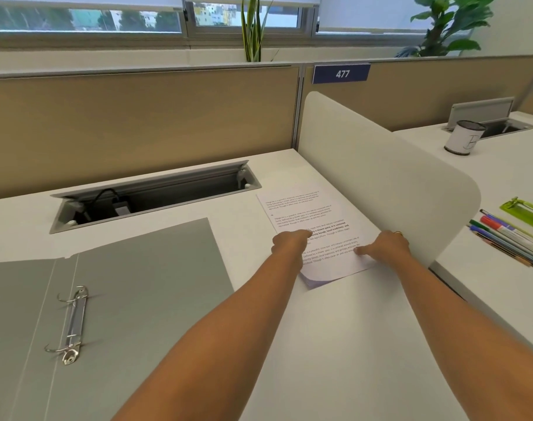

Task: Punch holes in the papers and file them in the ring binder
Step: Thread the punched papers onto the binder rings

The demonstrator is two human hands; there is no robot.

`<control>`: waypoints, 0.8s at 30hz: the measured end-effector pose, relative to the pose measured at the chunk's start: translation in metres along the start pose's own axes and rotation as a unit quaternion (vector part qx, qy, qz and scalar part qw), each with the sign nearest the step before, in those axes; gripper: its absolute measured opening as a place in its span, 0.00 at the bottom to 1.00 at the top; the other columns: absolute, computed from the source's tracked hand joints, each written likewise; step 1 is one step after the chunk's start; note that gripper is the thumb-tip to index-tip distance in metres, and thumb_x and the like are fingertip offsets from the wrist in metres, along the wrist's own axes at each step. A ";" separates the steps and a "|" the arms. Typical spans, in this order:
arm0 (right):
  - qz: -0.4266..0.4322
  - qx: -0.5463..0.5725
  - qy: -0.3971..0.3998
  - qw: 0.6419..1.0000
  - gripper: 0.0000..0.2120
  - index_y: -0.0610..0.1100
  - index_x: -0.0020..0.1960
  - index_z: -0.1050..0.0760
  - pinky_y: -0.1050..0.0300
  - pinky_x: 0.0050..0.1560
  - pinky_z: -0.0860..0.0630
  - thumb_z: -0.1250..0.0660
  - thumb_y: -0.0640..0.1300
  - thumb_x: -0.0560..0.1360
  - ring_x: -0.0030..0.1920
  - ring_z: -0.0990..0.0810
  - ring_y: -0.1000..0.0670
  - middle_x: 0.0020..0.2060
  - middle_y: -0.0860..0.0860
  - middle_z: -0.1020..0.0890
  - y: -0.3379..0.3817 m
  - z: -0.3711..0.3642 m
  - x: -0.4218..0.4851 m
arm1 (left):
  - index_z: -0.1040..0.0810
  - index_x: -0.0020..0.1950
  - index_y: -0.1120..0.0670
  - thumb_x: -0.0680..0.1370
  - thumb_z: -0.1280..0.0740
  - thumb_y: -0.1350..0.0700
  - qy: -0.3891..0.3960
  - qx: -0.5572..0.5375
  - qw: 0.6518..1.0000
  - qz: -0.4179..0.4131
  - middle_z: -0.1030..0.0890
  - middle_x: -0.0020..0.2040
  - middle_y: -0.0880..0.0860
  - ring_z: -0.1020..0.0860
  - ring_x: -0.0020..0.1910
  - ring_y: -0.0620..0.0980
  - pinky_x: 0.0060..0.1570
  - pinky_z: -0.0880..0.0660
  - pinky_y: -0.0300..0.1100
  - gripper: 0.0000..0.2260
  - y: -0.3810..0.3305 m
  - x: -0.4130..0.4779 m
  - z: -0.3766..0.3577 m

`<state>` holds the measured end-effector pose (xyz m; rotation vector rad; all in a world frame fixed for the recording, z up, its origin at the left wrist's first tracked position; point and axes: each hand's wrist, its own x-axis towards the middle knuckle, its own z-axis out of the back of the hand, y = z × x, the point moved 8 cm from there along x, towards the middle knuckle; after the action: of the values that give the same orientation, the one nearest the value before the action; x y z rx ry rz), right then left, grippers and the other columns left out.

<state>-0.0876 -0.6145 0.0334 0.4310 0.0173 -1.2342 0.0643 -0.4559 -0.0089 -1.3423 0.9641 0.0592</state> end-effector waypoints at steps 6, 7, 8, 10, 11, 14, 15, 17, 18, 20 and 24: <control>-0.011 -0.015 0.051 0.999 0.33 0.36 0.65 0.33 0.52 0.63 0.32 0.28 0.55 0.69 0.67 0.32 0.42 0.64 0.41 0.27 0.001 -0.004 0.010 | 0.31 0.64 0.61 0.68 0.28 0.60 -0.014 -0.005 1.000 -0.005 0.23 0.60 0.59 0.22 0.55 0.59 0.57 0.24 0.53 0.26 -0.002 0.009 -0.004; -0.017 -0.010 0.065 0.998 0.35 0.35 0.66 0.34 0.53 0.63 0.31 0.27 0.54 0.68 0.67 0.31 0.41 0.65 0.41 0.27 0.000 -0.006 0.012 | 0.31 0.64 0.62 0.68 0.28 0.61 -0.016 0.001 1.000 -0.001 0.22 0.59 0.60 0.22 0.55 0.60 0.56 0.23 0.54 0.26 0.000 0.017 -0.005; -0.018 -0.002 0.072 0.997 0.35 0.35 0.67 0.35 0.54 0.60 0.31 0.27 0.53 0.68 0.66 0.30 0.41 0.65 0.41 0.27 0.001 -0.007 0.013 | 0.32 0.64 0.62 0.69 0.29 0.62 -0.015 0.016 1.000 0.002 0.22 0.59 0.60 0.22 0.55 0.60 0.56 0.23 0.54 0.25 0.000 0.017 -0.006; -0.019 0.008 0.083 0.996 0.34 0.34 0.66 0.35 0.55 0.53 0.31 0.27 0.51 0.69 0.62 0.27 0.41 0.61 0.40 0.26 0.001 -0.010 0.014 | 0.31 0.64 0.64 0.72 0.33 0.64 -0.015 0.038 0.999 -0.001 0.22 0.59 0.59 0.22 0.55 0.58 0.58 0.24 0.50 0.21 -0.001 0.011 -0.006; -0.019 0.017 0.090 0.996 0.34 0.33 0.66 0.34 0.56 0.49 0.32 0.27 0.50 0.69 0.58 0.26 0.42 0.57 0.40 0.25 0.000 -0.012 0.015 | 0.30 0.63 0.64 0.74 0.35 0.65 -0.017 0.049 0.999 -0.006 0.23 0.58 0.58 0.23 0.54 0.57 0.58 0.25 0.46 0.18 -0.001 0.007 -0.006; -0.025 0.044 0.121 0.991 0.31 0.33 0.63 0.32 0.56 0.48 0.31 0.26 0.48 0.68 0.49 0.27 0.43 0.51 0.42 0.26 -0.004 -0.021 0.017 | 0.28 0.61 0.64 0.76 0.41 0.67 -0.023 0.081 0.996 -0.023 0.23 0.55 0.59 0.25 0.50 0.56 0.55 0.26 0.44 0.14 0.004 0.002 -0.002; -0.024 0.055 0.123 0.991 0.31 0.33 0.63 0.32 0.55 0.51 0.29 0.25 0.47 0.68 0.51 0.25 0.42 0.53 0.42 0.25 -0.005 -0.023 0.017 | 0.27 0.60 0.63 0.75 0.41 0.68 -0.027 0.082 0.996 -0.027 0.23 0.56 0.59 0.24 0.51 0.57 0.56 0.25 0.46 0.14 0.006 0.002 0.001; -0.025 0.082 0.113 0.990 0.32 0.33 0.63 0.32 0.50 0.60 0.27 0.24 0.45 0.66 0.58 0.25 0.40 0.59 0.40 0.24 -0.007 -0.025 0.017 | 0.26 0.59 0.63 0.75 0.41 0.68 -0.036 0.085 0.995 -0.042 0.22 0.58 0.59 0.23 0.52 0.58 0.55 0.24 0.47 0.14 0.007 0.000 0.007; -0.023 0.094 0.105 0.990 0.32 0.33 0.64 0.32 0.49 0.62 0.28 0.23 0.44 0.66 0.60 0.25 0.40 0.61 0.39 0.25 -0.007 -0.025 0.014 | 0.25 0.59 0.62 0.75 0.42 0.69 -0.036 0.087 0.994 -0.053 0.22 0.57 0.57 0.23 0.50 0.57 0.53 0.24 0.45 0.14 0.007 -0.002 0.010; -0.017 0.112 0.098 0.989 0.33 0.33 0.65 0.33 0.49 0.62 0.28 0.24 0.43 0.66 0.62 0.26 0.40 0.62 0.39 0.26 -0.004 -0.026 0.007 | 0.24 0.58 0.61 0.75 0.42 0.69 -0.036 0.086 0.993 -0.079 0.21 0.56 0.57 0.24 0.47 0.56 0.49 0.26 0.42 0.15 0.004 -0.007 0.016; -0.014 0.186 0.120 0.975 0.28 0.35 0.62 0.30 0.52 0.53 0.26 0.24 0.41 0.66 0.57 0.24 0.41 0.59 0.40 0.24 0.001 -0.030 -0.008 | 0.24 0.59 0.59 0.75 0.43 0.71 -0.030 0.058 0.991 -0.121 0.21 0.58 0.58 0.24 0.48 0.56 0.51 0.25 0.44 0.17 -0.005 -0.024 0.038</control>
<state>-0.0829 -0.5970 0.0080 0.9074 -0.0025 -1.2094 0.0726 -0.4142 0.0065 -1.3322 0.7377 -0.1378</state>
